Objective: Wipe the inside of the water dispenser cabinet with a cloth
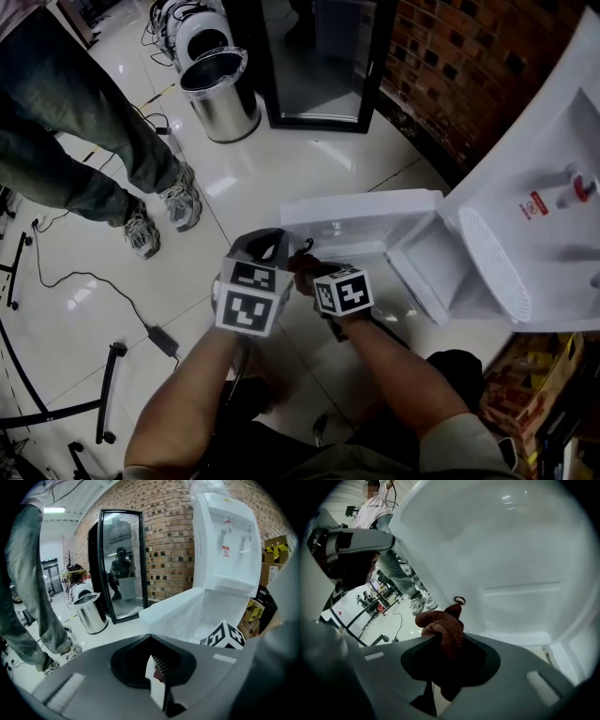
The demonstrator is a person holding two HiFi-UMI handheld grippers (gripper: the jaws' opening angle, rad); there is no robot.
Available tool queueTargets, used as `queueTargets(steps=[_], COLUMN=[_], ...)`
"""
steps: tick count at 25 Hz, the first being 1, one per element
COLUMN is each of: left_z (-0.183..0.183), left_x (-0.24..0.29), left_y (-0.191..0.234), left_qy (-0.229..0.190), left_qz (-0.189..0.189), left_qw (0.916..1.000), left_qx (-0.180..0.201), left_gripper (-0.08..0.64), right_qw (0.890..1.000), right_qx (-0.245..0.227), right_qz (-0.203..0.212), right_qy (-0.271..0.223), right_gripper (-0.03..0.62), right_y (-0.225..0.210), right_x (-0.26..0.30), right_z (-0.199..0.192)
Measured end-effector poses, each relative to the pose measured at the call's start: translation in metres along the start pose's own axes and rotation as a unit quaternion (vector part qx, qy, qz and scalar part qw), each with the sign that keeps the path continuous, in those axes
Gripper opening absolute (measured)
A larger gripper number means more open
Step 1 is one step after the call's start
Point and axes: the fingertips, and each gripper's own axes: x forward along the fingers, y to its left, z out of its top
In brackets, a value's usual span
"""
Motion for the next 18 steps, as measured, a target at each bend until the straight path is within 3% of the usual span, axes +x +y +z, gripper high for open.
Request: queueTargets(steps=[5,7,9,11,12,15,18], left_z=[0.000,0.000,0.003,0.013,0.019,0.039,0.057], left_x=[0.000,0.000,-0.001,-0.002,-0.003,-0.012,-0.018], left_y=[0.000,-0.020,-0.059,-0.091,-0.100,-0.101,-0.069], left_qy=[0.000,0.000,-0.004,-0.016,-0.024,-0.049,-0.076], left_qz=[-0.008,-0.053,-0.096,-0.107,-0.118,-0.134,-0.089], left_qw=[0.9999,0.9986,0.9930,0.9830,0.9795,0.9817,0.9903], left_qx=[-0.007,0.007,0.069,0.148,0.161,0.126,0.075], left_gripper=[0.000,0.000,0.000,0.000,0.000,0.000,0.000], right_qw=[1.000,1.000,1.000,0.999,0.999,0.996,0.992], right_qx=[0.000,0.008,0.021,0.036,0.044,0.064,0.079], right_qz=[-0.011,-0.018,-0.015,-0.018,-0.024,-0.052,-0.091], right_qy=[0.006,0.000,-0.007,-0.015,-0.020,-0.033,-0.047], right_gripper=[0.107,0.107,0.107,0.106,0.106,0.106,0.106], right_y=[0.001,-0.001,-0.002,-0.007,-0.013,-0.038,-0.067], right_x=[0.024,0.029,0.030,0.027,0.025,0.017,0.009], right_z=[0.004,0.009,0.014,0.019,0.020,0.023,0.025])
